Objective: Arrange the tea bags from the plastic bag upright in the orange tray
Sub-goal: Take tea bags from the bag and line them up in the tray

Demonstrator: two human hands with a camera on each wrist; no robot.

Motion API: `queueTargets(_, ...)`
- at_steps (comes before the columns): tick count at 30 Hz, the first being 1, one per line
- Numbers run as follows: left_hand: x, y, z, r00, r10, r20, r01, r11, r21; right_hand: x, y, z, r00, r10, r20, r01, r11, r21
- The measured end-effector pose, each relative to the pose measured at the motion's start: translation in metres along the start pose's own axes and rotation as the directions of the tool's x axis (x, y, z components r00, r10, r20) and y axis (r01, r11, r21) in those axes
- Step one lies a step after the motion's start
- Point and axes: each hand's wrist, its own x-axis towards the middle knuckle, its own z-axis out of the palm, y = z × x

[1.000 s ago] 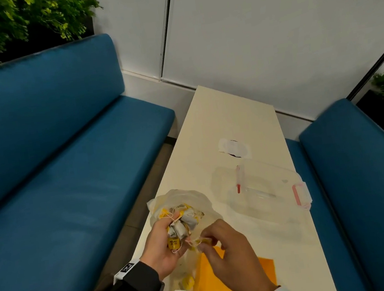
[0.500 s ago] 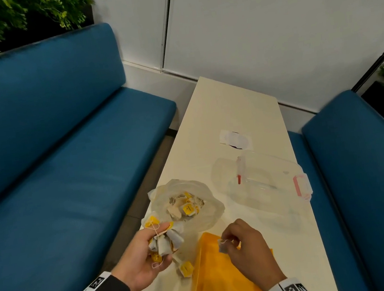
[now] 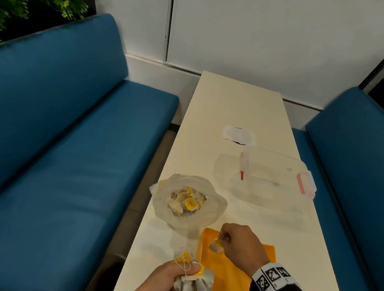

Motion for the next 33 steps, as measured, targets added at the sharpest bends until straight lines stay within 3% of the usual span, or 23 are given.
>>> queueTargets(10,0.003,-0.013,0.005,0.994,-0.015,0.105,0.016,1.000,-0.008,0.015,0.001,0.016,0.999,0.004,-0.045,-0.001,0.997,0.071)
queueTargets(21,-0.001,-0.017,0.003,0.997,-0.017,0.076,0.017,1.000,0.003,0.018,-0.003,0.037,0.996,0.001,-0.092,0.016,0.983,0.182)
queueTargets(33,-0.002,-0.022,0.003,0.992,-0.069,0.103,0.070,0.998,-0.006,0.020,-0.007,0.047,0.987,-0.013,-0.159,0.029,0.995,0.098)
